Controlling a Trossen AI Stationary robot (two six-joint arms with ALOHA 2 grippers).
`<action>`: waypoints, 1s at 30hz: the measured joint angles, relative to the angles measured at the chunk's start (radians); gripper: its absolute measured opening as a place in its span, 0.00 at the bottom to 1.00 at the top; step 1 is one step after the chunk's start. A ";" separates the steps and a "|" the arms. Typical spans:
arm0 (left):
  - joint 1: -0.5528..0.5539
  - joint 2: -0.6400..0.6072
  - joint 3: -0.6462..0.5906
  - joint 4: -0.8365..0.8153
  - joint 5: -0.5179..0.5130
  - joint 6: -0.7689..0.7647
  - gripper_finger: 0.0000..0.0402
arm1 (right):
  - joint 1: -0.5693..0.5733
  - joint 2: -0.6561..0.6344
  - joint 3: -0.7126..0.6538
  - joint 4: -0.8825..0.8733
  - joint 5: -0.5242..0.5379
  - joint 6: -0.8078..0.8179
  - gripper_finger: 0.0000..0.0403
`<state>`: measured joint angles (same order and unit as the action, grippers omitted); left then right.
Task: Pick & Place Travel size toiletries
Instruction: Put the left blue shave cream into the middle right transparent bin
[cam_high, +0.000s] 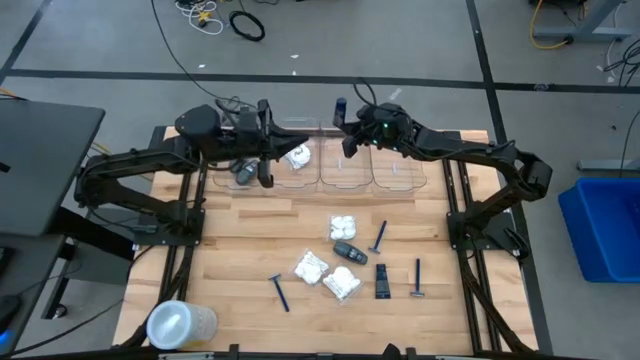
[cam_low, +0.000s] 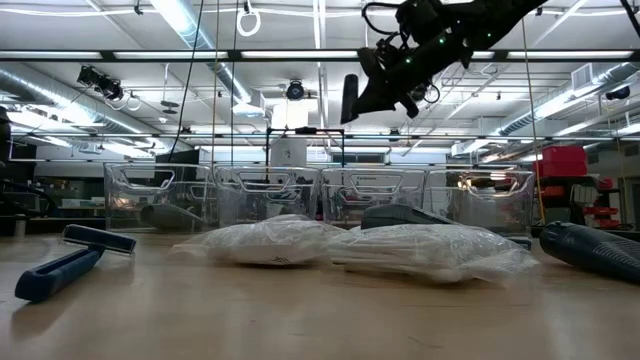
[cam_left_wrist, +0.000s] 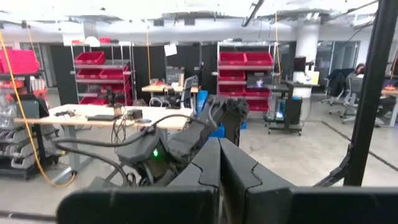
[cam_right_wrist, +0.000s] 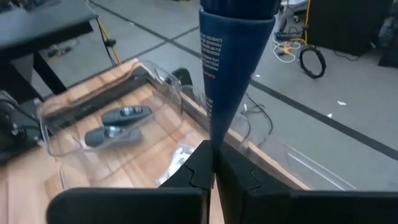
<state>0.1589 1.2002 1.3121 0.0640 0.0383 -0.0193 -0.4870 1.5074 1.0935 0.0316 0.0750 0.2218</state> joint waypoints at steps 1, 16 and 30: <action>0.000 -0.001 0.000 0.002 0.000 0.000 0.00 | 0.000 0.000 0.000 0.008 0.000 0.005 0.04; 0.000 -0.033 -0.001 -0.030 -0.026 0.005 0.01 | -0.018 0.098 0.018 -0.046 -0.062 0.055 0.04; 0.000 -0.033 -0.001 -0.030 -0.050 0.008 0.01 | -0.016 0.268 0.016 -0.131 -0.137 0.090 0.04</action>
<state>0.1589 1.1675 1.3113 0.0339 -0.0118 -0.0115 -0.5030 1.7756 1.1095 -0.0993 -0.0624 0.3122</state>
